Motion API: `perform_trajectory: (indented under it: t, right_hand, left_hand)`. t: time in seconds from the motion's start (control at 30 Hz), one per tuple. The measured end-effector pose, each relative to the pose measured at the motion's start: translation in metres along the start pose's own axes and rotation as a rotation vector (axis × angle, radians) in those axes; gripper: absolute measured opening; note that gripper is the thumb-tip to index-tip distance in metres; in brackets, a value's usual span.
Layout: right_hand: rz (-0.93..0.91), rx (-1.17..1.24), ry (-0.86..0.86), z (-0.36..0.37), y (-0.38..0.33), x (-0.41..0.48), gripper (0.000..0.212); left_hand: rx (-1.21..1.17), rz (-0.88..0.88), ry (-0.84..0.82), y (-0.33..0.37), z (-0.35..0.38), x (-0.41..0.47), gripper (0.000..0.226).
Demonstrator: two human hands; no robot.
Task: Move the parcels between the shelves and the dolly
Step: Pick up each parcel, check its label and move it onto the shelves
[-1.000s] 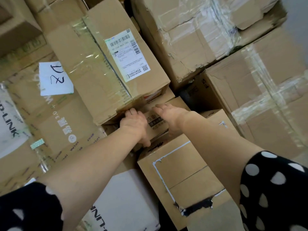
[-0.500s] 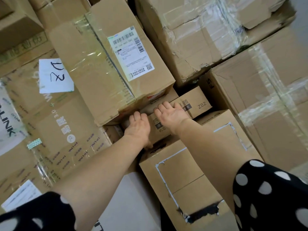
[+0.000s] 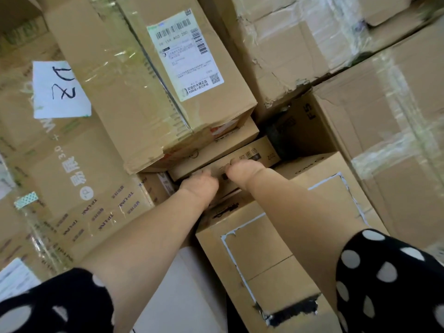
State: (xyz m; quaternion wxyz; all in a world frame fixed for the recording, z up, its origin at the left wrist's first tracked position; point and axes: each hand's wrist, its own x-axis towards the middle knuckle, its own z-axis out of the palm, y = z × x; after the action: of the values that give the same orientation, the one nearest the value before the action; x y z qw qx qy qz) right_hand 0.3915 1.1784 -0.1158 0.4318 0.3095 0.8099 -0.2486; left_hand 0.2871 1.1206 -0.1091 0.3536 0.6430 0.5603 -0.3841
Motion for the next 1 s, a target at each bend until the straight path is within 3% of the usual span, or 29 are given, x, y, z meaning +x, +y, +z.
perform_trajectory:
  t: [0.1, 0.17, 0.4, 0.6, 0.83, 1.0]
  right_hand:
    - [0.037, 0.050, -0.042, -0.005, 0.002, -0.003, 0.049]
    - [0.063, 0.078, -0.054, -0.007, 0.003, -0.004, 0.044]
    - [0.106, 0.172, -0.008, -0.014, -0.001, -0.017, 0.031]
    - [0.175, 0.293, 0.028, -0.038, -0.007, -0.075, 0.032]
    - [0.246, 0.305, 0.212, -0.064, -0.011, -0.200, 0.022]
    - [0.392, 0.551, 0.411, -0.062, -0.024, -0.308, 0.047]
  left_hand:
    - [0.097, 0.062, -0.176, -0.002, -0.001, 0.004, 0.041]
    - [0.113, 0.048, -0.257, -0.005, 0.001, 0.007, 0.047]
    - [0.168, 0.017, -0.328, -0.017, 0.020, 0.018, 0.060]
    - [0.134, 0.039, -0.170, -0.011, -0.013, -0.042, 0.060]
    - [0.141, 0.036, 0.091, -0.002, -0.085, -0.170, 0.052]
    - [0.096, 0.096, 0.306, 0.027, -0.123, -0.255, 0.058]
